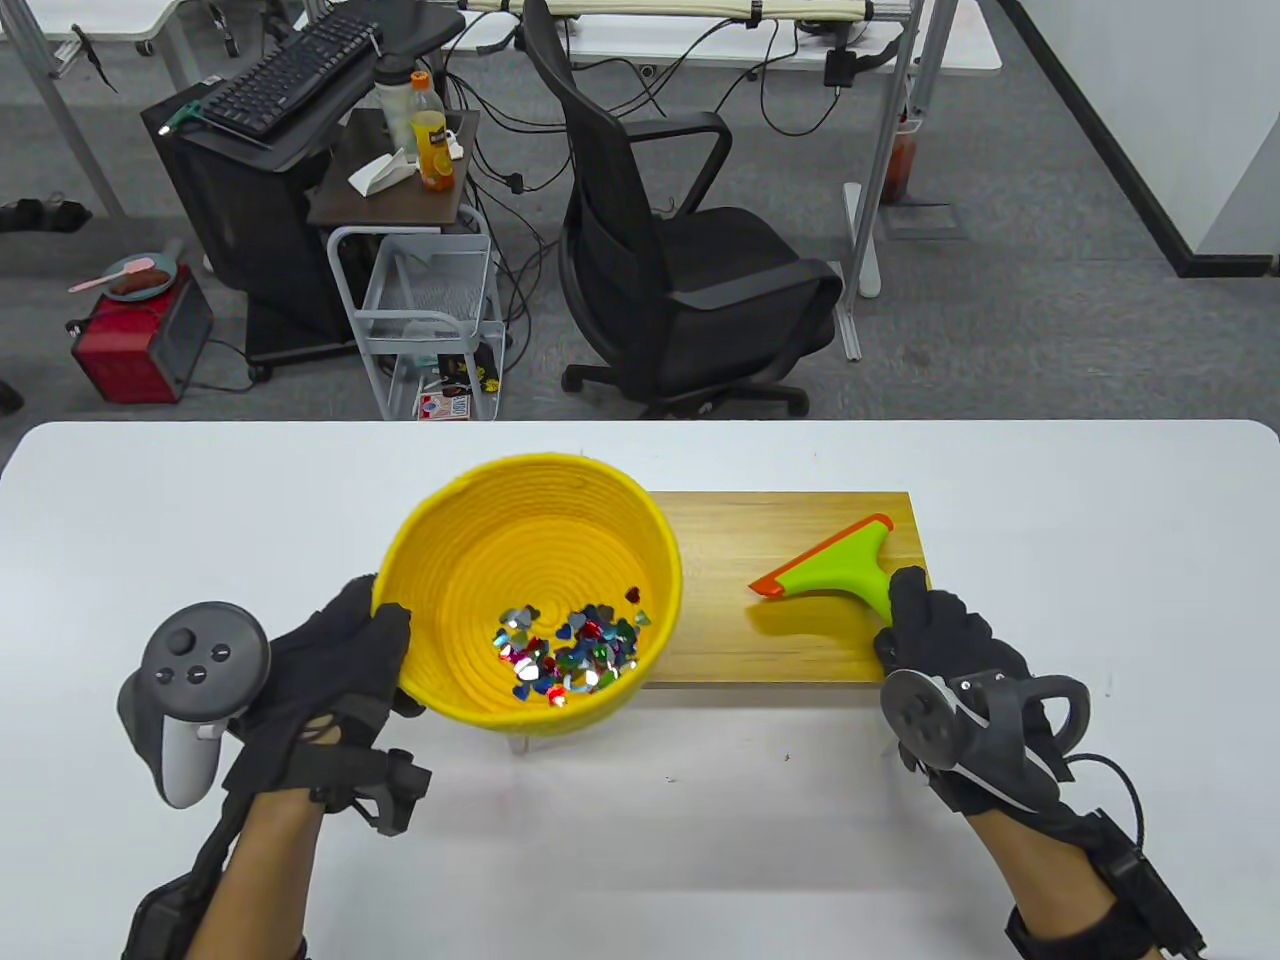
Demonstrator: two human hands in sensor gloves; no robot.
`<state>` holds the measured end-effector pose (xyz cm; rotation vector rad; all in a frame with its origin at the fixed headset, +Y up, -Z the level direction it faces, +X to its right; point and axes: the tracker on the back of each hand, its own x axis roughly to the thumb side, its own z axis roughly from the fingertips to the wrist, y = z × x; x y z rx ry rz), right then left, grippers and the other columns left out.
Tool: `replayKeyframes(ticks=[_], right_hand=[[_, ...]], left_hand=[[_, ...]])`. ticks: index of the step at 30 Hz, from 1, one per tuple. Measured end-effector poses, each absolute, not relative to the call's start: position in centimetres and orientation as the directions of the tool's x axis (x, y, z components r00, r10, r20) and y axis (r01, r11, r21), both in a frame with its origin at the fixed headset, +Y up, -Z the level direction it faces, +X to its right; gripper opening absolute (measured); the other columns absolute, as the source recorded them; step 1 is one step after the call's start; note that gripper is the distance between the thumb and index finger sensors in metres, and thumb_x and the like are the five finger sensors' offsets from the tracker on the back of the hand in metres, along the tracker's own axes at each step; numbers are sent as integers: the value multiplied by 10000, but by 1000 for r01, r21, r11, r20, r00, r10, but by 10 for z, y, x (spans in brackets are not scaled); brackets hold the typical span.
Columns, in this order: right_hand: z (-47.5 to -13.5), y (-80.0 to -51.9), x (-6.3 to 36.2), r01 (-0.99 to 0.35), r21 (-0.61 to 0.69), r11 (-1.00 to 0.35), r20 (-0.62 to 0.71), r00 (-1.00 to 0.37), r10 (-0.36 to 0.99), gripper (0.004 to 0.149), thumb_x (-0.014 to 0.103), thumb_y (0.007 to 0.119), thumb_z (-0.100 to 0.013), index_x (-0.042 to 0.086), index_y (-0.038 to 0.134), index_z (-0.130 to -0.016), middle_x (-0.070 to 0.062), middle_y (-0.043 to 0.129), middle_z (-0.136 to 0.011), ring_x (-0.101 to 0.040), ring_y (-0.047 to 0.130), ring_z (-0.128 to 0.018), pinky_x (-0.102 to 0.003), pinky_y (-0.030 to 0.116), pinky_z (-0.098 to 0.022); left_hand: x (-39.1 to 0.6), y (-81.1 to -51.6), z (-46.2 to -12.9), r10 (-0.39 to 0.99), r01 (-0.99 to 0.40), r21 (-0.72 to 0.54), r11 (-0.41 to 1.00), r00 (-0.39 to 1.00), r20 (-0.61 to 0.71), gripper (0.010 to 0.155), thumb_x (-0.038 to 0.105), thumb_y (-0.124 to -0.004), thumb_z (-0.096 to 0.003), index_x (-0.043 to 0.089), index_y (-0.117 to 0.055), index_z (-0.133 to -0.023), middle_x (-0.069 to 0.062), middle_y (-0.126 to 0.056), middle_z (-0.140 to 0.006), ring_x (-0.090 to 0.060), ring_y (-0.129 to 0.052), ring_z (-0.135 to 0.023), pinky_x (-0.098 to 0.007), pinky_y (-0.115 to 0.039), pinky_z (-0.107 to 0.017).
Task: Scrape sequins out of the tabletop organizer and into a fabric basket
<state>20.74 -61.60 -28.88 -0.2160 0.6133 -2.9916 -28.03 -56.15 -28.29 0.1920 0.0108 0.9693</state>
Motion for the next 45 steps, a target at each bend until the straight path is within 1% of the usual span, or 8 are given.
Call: replayKeyframes(ticks=[6, 14, 18, 21, 26, 34, 41, 45], right_hand=[[-287, -617, 208, 45, -401, -915, 132, -986, -106, 600, 380, 722, -599, 81, 544, -1086, -205, 782, -940, -338, 970, -584, -394, 873, -397], [-284, -618, 210, 39, -406, -913, 144, -984, -106, 602, 381, 722, -598, 80, 543, -1087, -206, 782, -940, -337, 970, -584, -393, 873, -397], [-282, -619, 210, 34, -408, -912, 152, -983, -105, 601, 381, 722, -598, 80, 544, -1087, -204, 783, -940, -336, 970, -584, -393, 873, -397], [-280, -621, 210, 30, -408, -912, 158, -982, -103, 601, 382, 721, -598, 81, 543, -1087, -203, 783, -941, -336, 971, -584, -392, 873, -398], [-280, -623, 210, 27, -407, -913, 164, -981, -102, 602, 383, 722, -598, 80, 544, -1087, -203, 784, -939, -335, 971, -585, -392, 874, -397], [-279, -625, 210, 22, -402, -915, 173, -980, -99, 600, 384, 719, -599, 81, 544, -1086, -202, 784, -940, -335, 971, -585, -390, 875, -397], [-279, -627, 211, 24, -401, -916, 178, -979, -104, 603, 385, 720, -598, 81, 543, -1087, -201, 784, -940, -336, 970, -587, -391, 874, -398], [-278, -628, 211, 24, -405, -914, 178, -978, -105, 601, 385, 720, -597, 83, 543, -1087, -201, 783, -941, -335, 970, -587, -390, 875, -398]], left_hand=[[-308, -569, -293, 826, -762, 351, 545, 559, -69, 568, 396, -710, -513, -71, -669, -834, -195, -1062, -406, -304, -1113, -179, -459, -942, -157], [-332, -597, -304, 862, -719, 483, 500, 468, -196, 588, 385, -721, -502, -86, -638, -845, -223, -1055, -414, -326, -1116, -188, -475, -945, -157], [-342, -614, -308, 860, -690, 515, 508, 444, -254, 604, 386, -720, -501, -79, -602, -869, -229, -1050, -427, -332, -1117, -202, -479, -944, -167], [-347, -630, -309, 840, -657, 525, 541, 450, -302, 614, 381, -709, -502, -75, -567, -887, -237, -1045, -438, -339, -1116, -214, -485, -943, -175], [-356, -661, -311, 829, -641, 525, 560, 419, -371, 628, 379, -705, -503, -76, -530, -899, -248, -1036, -457, -346, -1116, -236, -490, -942, -188], [-360, -707, -312, 825, -659, 510, 553, 346, -448, 635, 380, -708, -500, -78, -521, -898, -257, -1031, -461, -352, -1114, -241, -494, -940, -192], [-355, -733, -316, 810, -676, 479, 560, 326, -487, 643, 382, -704, -499, -86, -513, -896, -261, -1028, -469, -359, -1113, -253, -498, -940, -201], [-354, -742, -318, 803, -686, 463, 562, 316, -506, 650, 384, -700, -499, -91, -502, -897, -265, -1024, -480, -362, -1112, -263, -502, -939, -212]])
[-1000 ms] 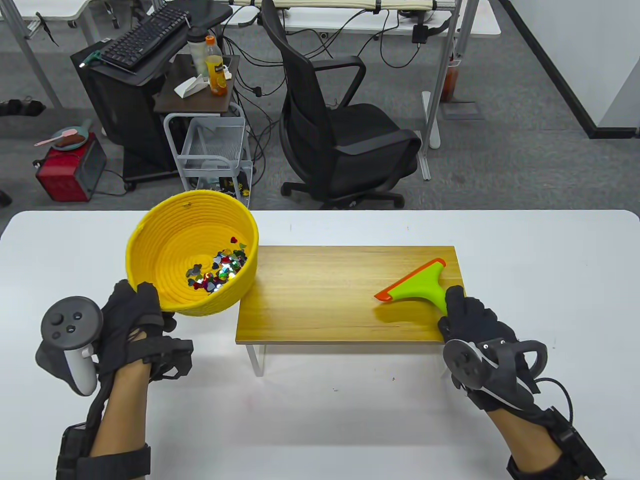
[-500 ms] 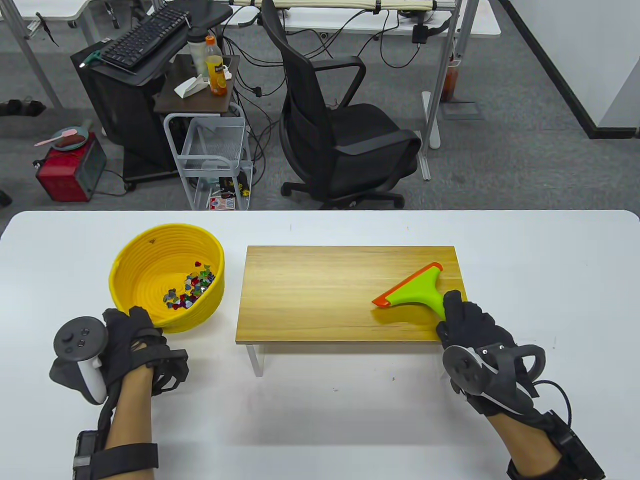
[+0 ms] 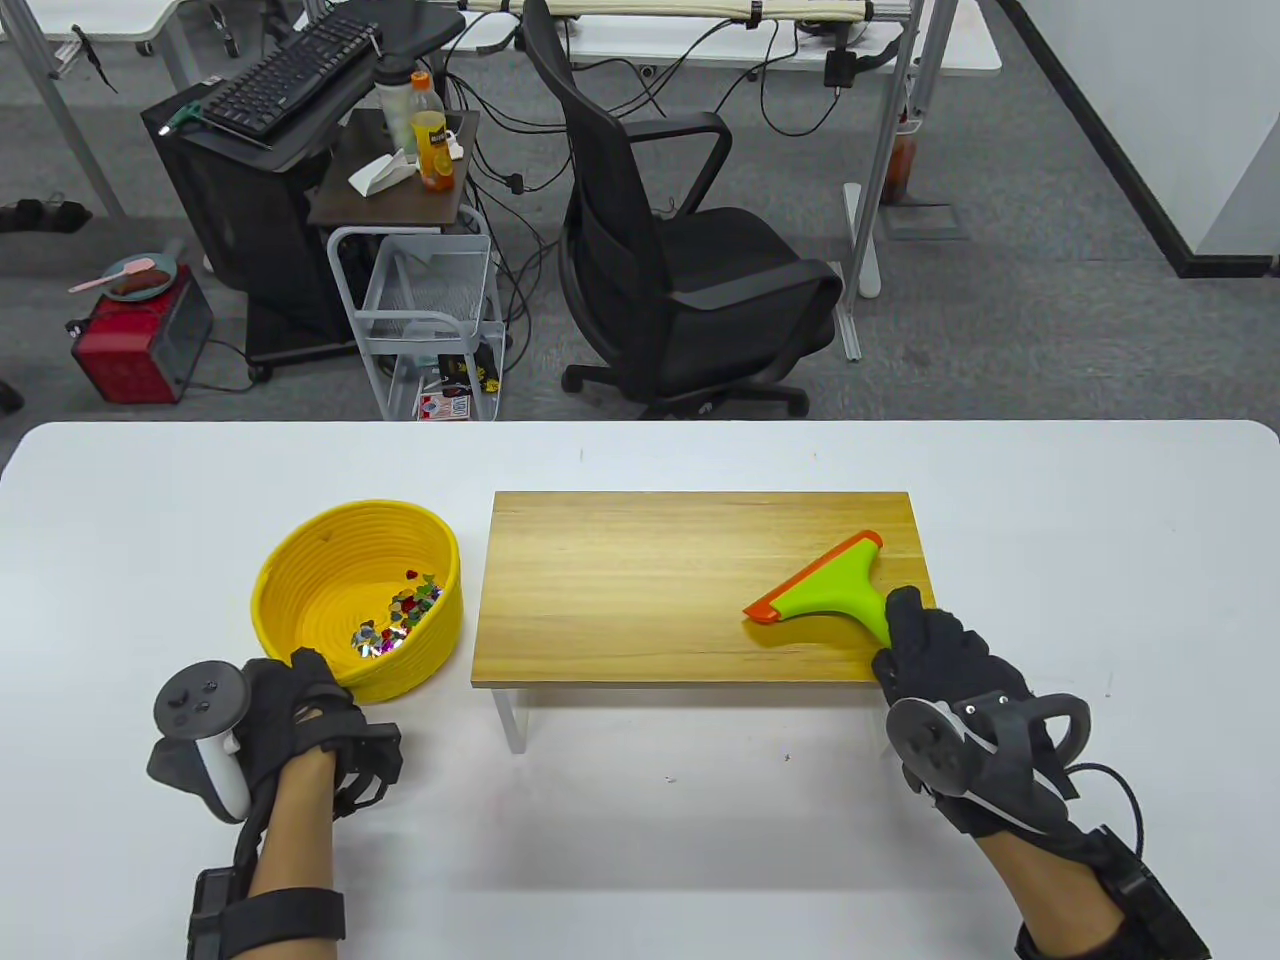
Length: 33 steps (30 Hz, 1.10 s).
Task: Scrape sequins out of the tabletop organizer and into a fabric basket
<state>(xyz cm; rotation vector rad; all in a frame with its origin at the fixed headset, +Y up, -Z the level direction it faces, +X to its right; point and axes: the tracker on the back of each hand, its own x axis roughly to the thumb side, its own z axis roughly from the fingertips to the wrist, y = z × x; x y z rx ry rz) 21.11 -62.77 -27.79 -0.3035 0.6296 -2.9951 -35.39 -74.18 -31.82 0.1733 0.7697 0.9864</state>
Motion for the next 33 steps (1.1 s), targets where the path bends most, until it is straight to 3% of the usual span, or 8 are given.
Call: replayKeyframes(ticks=[7, 10, 14, 16, 19, 24, 27, 33], right_hand=[[-277, -628, 212, 27, -408, -913, 175, -979, -108, 601, 384, 720, -598, 82, 542, -1087, -201, 782, -941, -335, 970, -587, -390, 875, -398], [-277, -628, 212, 30, -408, -912, 172, -979, -109, 603, 385, 719, -597, 82, 542, -1087, -201, 782, -941, -334, 971, -587, -389, 875, -399], [-276, -629, 212, 29, -410, -912, 170, -980, -108, 602, 385, 719, -598, 83, 542, -1087, -200, 783, -941, -335, 970, -587, -390, 874, -399], [-276, -629, 212, 28, -411, -911, 170, -980, -107, 602, 385, 719, -598, 83, 542, -1087, -202, 782, -942, -335, 971, -587, -390, 875, -399], [-276, -629, 212, 28, -412, -911, 170, -980, -107, 602, 386, 719, -598, 82, 542, -1087, -201, 783, -941, -335, 970, -588, -389, 875, -399], [-274, -630, 212, 24, -418, -908, 171, -980, -104, 603, 387, 721, -598, 83, 543, -1087, -202, 782, -941, -335, 970, -588, -389, 875, -399], [-273, -631, 212, 24, -421, -907, 170, -980, -105, 603, 387, 721, -597, 82, 544, -1086, -200, 783, -941, -334, 971, -587, -388, 875, -399], [-270, -632, 214, 29, -423, -906, 163, -981, -108, 604, 388, 723, -598, 83, 544, -1087, -201, 784, -941, -335, 970, -587, -390, 874, -399]], left_hand=[[-354, -749, -321, 768, -692, 408, 596, 343, -541, 695, 407, -709, -500, -102, -462, -904, -272, -1014, -536, -385, -1103, -326, -522, -927, -258], [-353, -742, -320, 686, -642, 335, 689, 428, -589, 831, 529, -709, -485, -81, -369, -934, -306, -941, -691, -441, -1059, -464, -557, -903, -300], [-344, -717, -318, 556, -486, 291, 824, 597, -579, 887, 627, -674, -473, 21, -292, -997, -417, -600, -927, -623, -752, -747, -681, -744, -478], [-336, -703, -318, 507, -428, 276, 860, 671, -541, 895, 649, -659, -474, 58, -262, -1017, -440, -450, -964, -685, -599, -789, -734, -648, -518], [-316, -678, -317, 494, -410, 279, 868, 763, -416, 902, 661, -649, -480, 72, -250, -1034, -427, -390, -1003, -702, -444, -847, -762, -505, -576], [-271, -642, -310, 455, -417, 363, 833, 890, -22, 806, 646, -670, -480, 120, -441, -1045, -315, -573, -1035, -587, -610, -902, -685, -568, -644], [-244, -630, -302, 401, -432, 367, 824, 902, 159, 798, 665, -683, -468, 146, -487, -1042, -238, -631, -1056, -516, -673, -934, -635, -620, -684], [-194, -628, -283, 392, -515, 226, 827, 816, 425, 806, 679, -719, -444, 176, -518, -1041, -183, -653, -1076, -467, -712, -950, -608, -642, -707]])
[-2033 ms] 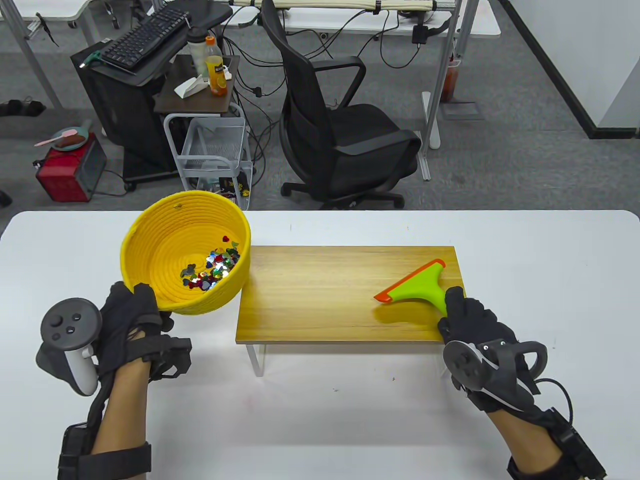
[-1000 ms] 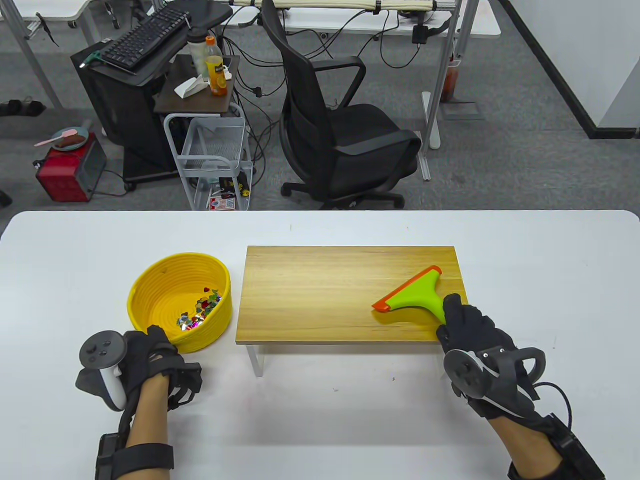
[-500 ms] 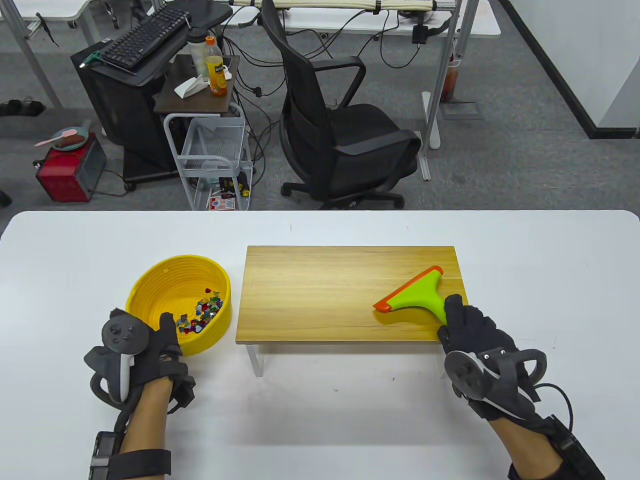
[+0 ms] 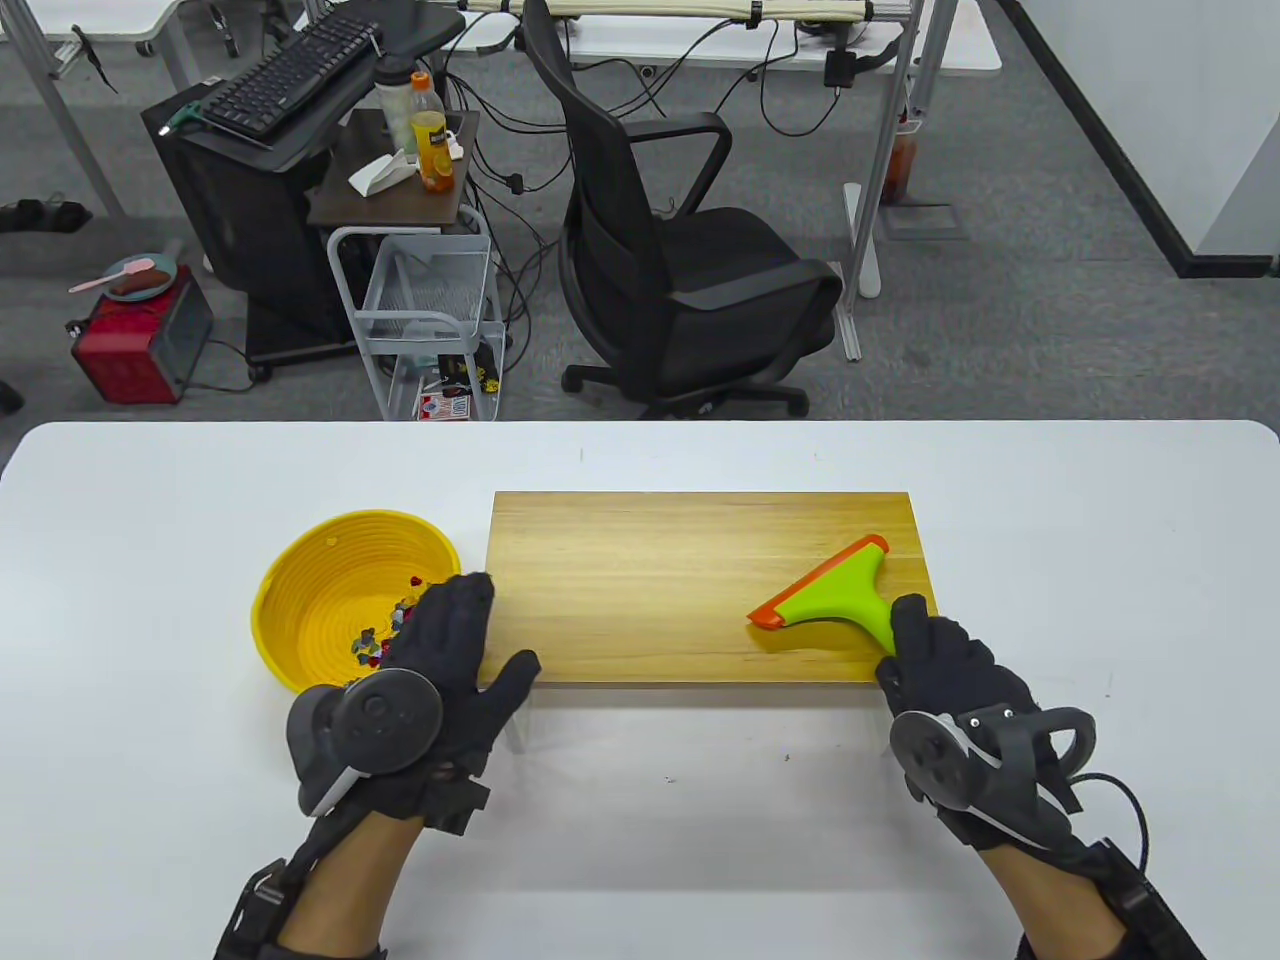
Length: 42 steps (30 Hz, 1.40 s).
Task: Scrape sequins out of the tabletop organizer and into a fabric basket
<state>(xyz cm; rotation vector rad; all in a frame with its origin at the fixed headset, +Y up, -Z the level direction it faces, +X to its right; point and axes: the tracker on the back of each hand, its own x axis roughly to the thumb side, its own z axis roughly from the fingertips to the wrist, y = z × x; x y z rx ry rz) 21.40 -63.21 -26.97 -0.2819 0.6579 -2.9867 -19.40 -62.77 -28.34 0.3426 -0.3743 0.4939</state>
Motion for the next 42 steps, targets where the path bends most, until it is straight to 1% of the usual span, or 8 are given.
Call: replayKeyframes(ticks=[6, 10, 15, 22, 28, 31, 35, 42], right_hand=[[-268, -632, 215, 38, -427, -904, 157, -981, -115, 604, 390, 725, -597, 84, 546, -1087, -200, 784, -940, -334, 971, -586, -388, 875, -398], [-266, -633, 215, 37, -430, -902, 153, -982, -114, 603, 390, 725, -598, 84, 546, -1086, -200, 784, -940, -333, 971, -586, -388, 875, -398], [-265, -634, 215, 37, -430, -902, 152, -982, -112, 604, 389, 724, -599, 84, 544, -1087, -201, 783, -941, -335, 970, -588, -388, 875, -399], [-265, -632, 214, 48, -432, -901, 145, -982, -122, 605, 385, 724, -599, 82, 540, -1090, -203, 778, -945, -337, 968, -592, -393, 873, -403], [-267, -622, 231, 47, -433, -900, 67, -994, -84, 608, 371, 718, -603, 70, 521, -1094, -214, 760, -955, -348, 957, -605, -402, 866, -413], [-272, -621, 245, 26, -407, -913, 22, -999, -38, 611, 357, 715, -605, 59, 510, -1096, -229, 744, -963, -361, 948, -618, -411, 862, -424], [-276, -626, 267, -62, -367, -928, -31, -996, 79, 616, 329, 707, -608, 38, 479, -1100, -253, 708, -979, -389, 924, -644, -434, 850, -445], [-281, -640, 299, -106, -353, -930, -146, -975, 166, 633, 266, 650, -602, -16, 379, -1100, -316, 614, -1000, -439, 872, -691, -475, 829, -486]], left_hand=[[-154, -637, -264, 258, -512, 236, 826, 715, 650, 721, 665, -750, -419, 234, -645, -988, -90, -785, -1014, -355, -852, -889, -514, -745, -692], [-138, -649, -259, 239, -532, 194, 824, 637, 733, 715, 660, -770, -405, 231, -671, -969, -86, -816, -989, -348, -880, -860, -503, -765, -678], [-123, -670, -250, 194, -519, 180, 835, 585, 787, 717, 659, -763, -400, 217, -681, -958, -94, -839, -966, -351, -906, -827, -503, -787, -656], [-113, -689, -252, 194, -495, 145, 856, 569, 799, 729, 660, -764, -401, 204, -674, -963, -99, -838, -966, -357, -904, -828, -508, -783, -656], [-112, -695, -254, 191, -488, 144, 861, 572, 798, 727, 656, -764, -404, 199, -673, -963, -105, -835, -967, -360, -902, -828, -515, -779, -653], [-111, -701, -253, 188, -483, 141, 864, 571, 799, 725, 654, -762, -405, 196, -675, -960, -108, -838, -962, -364, -904, -823, -517, -779, -649], [-109, -706, -252, 176, -467, 140, 873, 570, 802, 728, 654, -763, -402, 191, -676, -957, -111, -840, -958, -365, -907, -819, -520, -780, -643], [-107, -708, -251, 177, -464, 133, 876, 565, 806, 728, 656, -755, -403, 187, -679, -955, -117, -841, -954, -369, -908, -814, -524, -778, -639]])
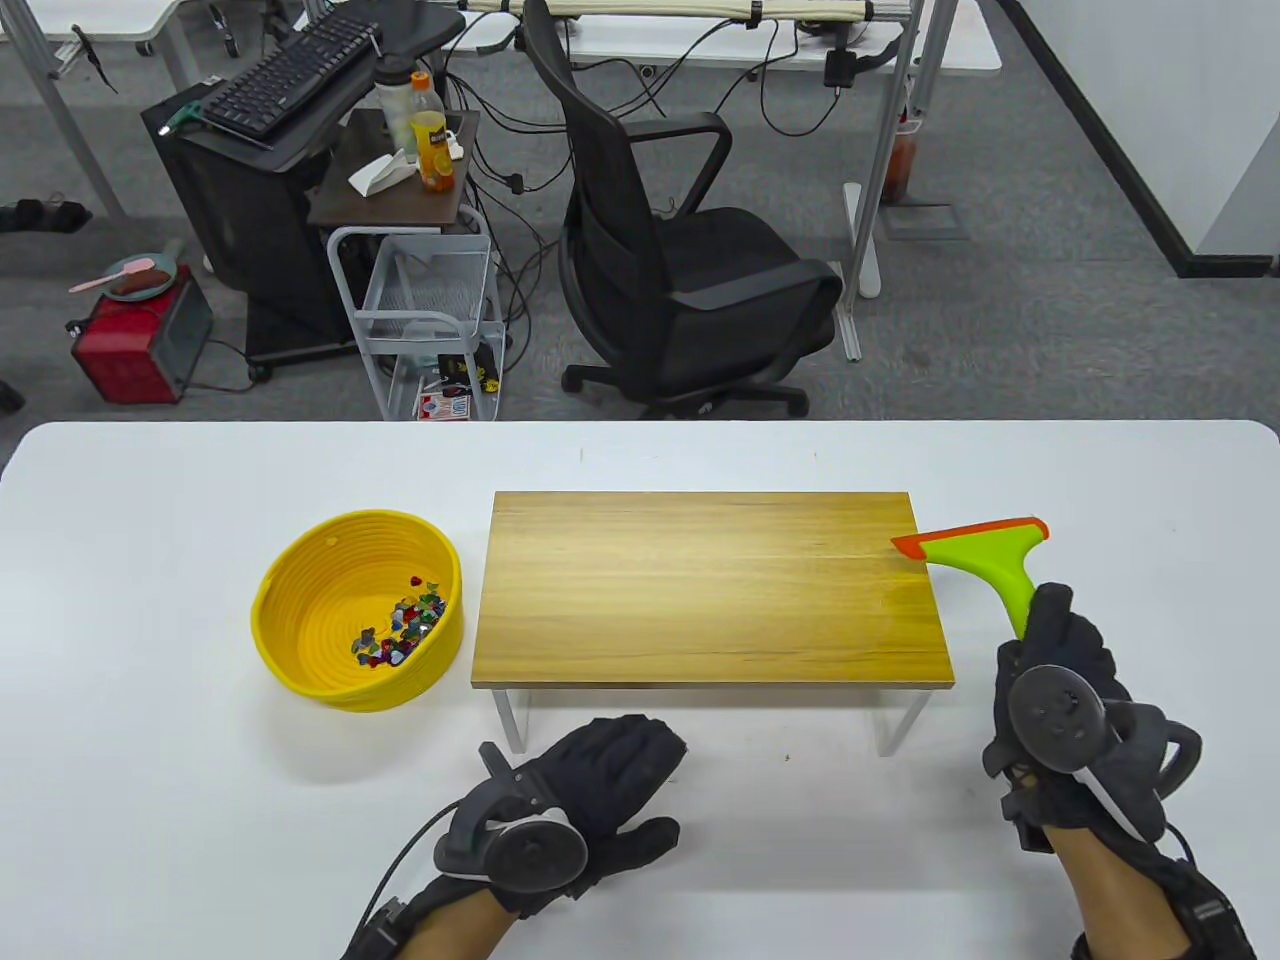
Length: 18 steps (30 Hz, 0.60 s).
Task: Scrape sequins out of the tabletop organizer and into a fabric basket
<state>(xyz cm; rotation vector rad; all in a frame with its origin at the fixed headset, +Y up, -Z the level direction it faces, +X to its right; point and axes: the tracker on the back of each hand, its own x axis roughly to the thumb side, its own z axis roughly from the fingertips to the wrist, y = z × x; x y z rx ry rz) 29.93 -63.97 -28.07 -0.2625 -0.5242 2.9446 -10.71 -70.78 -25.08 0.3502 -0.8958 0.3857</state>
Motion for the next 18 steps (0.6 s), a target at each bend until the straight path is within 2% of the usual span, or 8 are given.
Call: replayKeyframes(ticks=[9, 18], right_hand=[[-287, -664, 327, -124, -326, -937, -279, -935, 221, 654, 218, 649, -588, -64, 329, -1084, -372, 563, -990, -488, 843, -706, -518, 828, -499], [-296, -702, 340, -137, -173, -975, -375, -906, 194, 653, 211, 681, -584, -67, 360, -1081, -376, 579, -985, -499, 850, -701, -531, 835, -493]], left_hand=[[-103, -711, -248, 160, -443, 132, 887, 562, 811, 725, 655, -751, -405, 185, -680, -953, -118, -844, -950, -371, -911, -808, -528, -777, -636], [-102, -711, -247, 160, -443, 131, 887, 561, 813, 726, 655, -751, -405, 183, -681, -952, -117, -849, -947, -372, -913, -806, -529, -778, -633]])
